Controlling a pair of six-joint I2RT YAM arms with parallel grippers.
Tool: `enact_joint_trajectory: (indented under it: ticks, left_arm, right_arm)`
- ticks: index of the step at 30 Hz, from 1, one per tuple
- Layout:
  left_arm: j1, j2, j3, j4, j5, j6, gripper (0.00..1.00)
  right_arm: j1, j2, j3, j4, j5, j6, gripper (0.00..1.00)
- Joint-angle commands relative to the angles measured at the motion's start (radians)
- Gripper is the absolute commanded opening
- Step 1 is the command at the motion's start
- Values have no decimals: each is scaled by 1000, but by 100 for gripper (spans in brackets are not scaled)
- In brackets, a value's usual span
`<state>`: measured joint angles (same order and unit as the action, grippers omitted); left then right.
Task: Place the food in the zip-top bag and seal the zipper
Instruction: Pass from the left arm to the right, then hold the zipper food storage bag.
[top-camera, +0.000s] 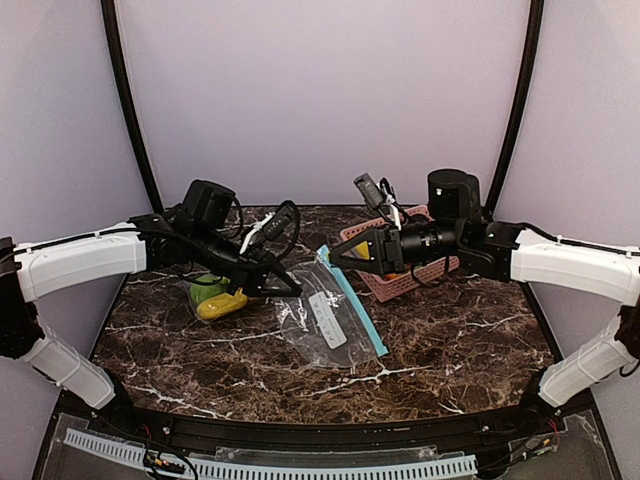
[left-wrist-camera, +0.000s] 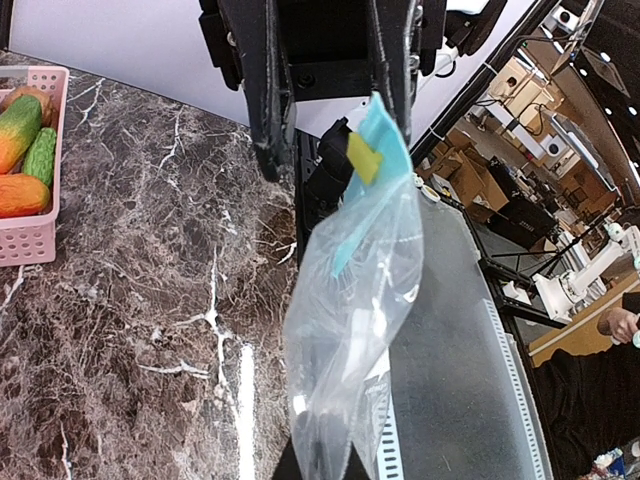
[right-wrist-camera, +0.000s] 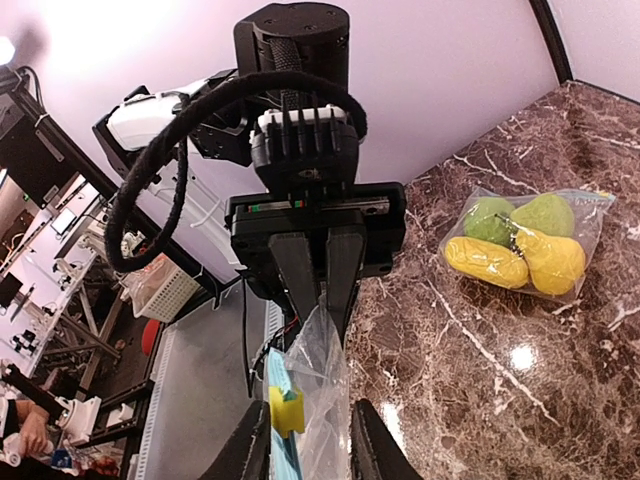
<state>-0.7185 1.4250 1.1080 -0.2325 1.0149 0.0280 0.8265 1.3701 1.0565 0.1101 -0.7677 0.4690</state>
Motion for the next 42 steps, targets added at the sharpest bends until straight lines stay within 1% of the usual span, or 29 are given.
enact_joint_trajectory:
  ticks: [1,4,5,7,8,9,10,11,12,13,14,16,19,20,22,24,25,26,27,28,29,31,35,37,38,39,40,41,42]
  left_arm:
    - [-7,-17,-16,-1,15,22,1]
    - [-7,-15,-14,-3,8,21,1]
    - [-7,-15,-14,-4,4,22,1]
    - [-7,-16,-12,-5,-1,22,1]
    - [-7,-16,-10,-5,-7,19,4]
    - [-7,-15,-8,-5,-10,15,13]
    - [-7,-15,-3,-5,-12,11,35]
    - [-7,-14,2,0,-11,7,46]
    - [-7,-12,11,4,-12,-1,62]
    - [-7,-12,16,19,-12,-8,67]
    - [-8,-11,28,30,-19,-19,75]
    - [-8,-8,57,69,-20,-66,84]
    - [-9,-9,90,99,-15,-97,90]
    - [-11,-12,97,124,-18,-115,91]
    - [-16,-12,98,164,-20,-141,89]
    - [-21,-2,100,196,-16,-164,81]
    - [-22,5,101,203,-12,-176,74]
    - [-25,15,105,209,-9,-179,71]
    - [-28,26,106,211,-7,-185,64]
    - [-32,31,107,213,-7,-185,60]
    - [-36,36,106,213,-7,-187,53]
    - [-44,42,97,219,-6,-192,46]
    - [-53,51,86,228,-3,-206,42]
    - [-56,58,83,248,4,-212,35]
    - [-56,60,83,253,8,-214,29]
    - [-56,64,85,253,13,-214,27]
    - [-56,65,84,252,15,-213,21]
    - [-56,67,84,251,17,-212,19]
    - [-56,68,84,249,17,-211,13]
  right_arm:
    - [-6,15,33,39,-39,14,23]
    - [-6,14,30,45,-49,19,13]
    - [-6,14,27,48,-52,20,7]
    - [-6,9,22,47,-51,20,2]
    - [-6,8,17,47,-48,17,0]
    - [-6,6,16,43,-45,14,0]
    - [-6,5,14,36,-42,10,0]
    - [-5,6,15,32,-42,5,0]
    - [-6,9,18,24,-42,2,0]
    - [-6,13,21,15,-42,-1,0]
    - [-5,17,26,5,-41,-7,0]
    - [-4,22,33,-19,-35,-23,0]
    - [-3,21,32,-46,-21,-38,0]
    - [-3,20,30,-48,-21,-41,0]
    - [0,18,25,-55,-19,-42,0]
    - [3,15,23,-61,-15,-46,0]
    - [5,14,21,-63,-14,-48,0]
    - [6,13,21,-65,-12,-49,0]
    - [8,10,21,-68,-12,-51,0]
    - [9,10,21,-69,-10,-52,0]
    - [10,10,21,-71,-9,-53,0]
    - [11,11,22,-77,-6,-56,0]
    - [14,19,31,-83,-6,-59,0]
    - [15,24,37,-92,-4,-61,0]
    - [16,28,40,-95,-4,-63,0]
    - [17,31,44,-99,-4,-65,0]
    - [19,34,47,-102,-4,-67,0]
    - [19,35,49,-103,-4,-69,0]
    - [20,37,51,-104,-3,-70,0]
